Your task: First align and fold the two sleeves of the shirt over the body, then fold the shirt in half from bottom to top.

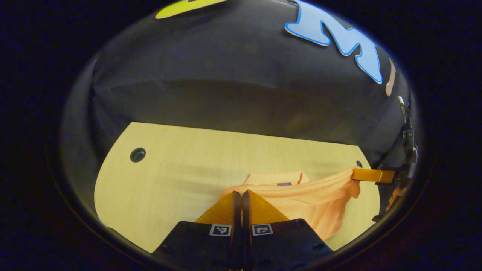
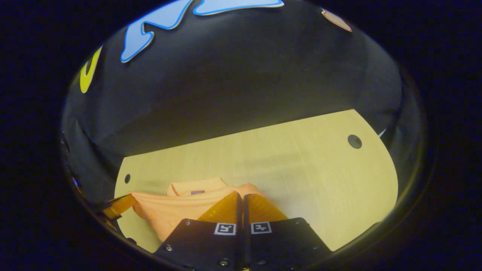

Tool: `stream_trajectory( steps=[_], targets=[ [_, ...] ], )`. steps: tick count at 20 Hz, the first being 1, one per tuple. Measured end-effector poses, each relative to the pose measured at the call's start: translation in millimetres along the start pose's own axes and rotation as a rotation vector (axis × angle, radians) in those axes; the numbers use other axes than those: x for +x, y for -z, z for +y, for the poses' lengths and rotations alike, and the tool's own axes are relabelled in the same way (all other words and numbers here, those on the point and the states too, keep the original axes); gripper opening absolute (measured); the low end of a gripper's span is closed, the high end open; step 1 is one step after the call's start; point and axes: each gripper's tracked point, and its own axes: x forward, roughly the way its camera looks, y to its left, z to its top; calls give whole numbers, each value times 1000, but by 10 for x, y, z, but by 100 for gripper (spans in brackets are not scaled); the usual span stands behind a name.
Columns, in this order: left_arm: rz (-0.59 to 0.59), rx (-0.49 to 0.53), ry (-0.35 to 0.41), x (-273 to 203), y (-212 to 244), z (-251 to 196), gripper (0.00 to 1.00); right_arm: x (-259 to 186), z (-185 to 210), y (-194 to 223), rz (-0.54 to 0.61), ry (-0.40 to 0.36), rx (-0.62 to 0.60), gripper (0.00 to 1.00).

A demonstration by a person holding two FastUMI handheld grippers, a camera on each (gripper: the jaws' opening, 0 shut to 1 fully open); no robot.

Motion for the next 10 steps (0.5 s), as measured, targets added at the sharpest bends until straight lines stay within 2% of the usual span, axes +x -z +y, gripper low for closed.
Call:
stream_trajectory(
  steps=[5, 10],
  targets=[
    [-100, 6, 3, 337, -260, -40, 5, 398, -26, -234, -69, -4, 59, 0],
    [-104, 22, -24, 451, -234, 12, 5, 777, 11, -316, -86, -10, 48, 0]
  ],
)
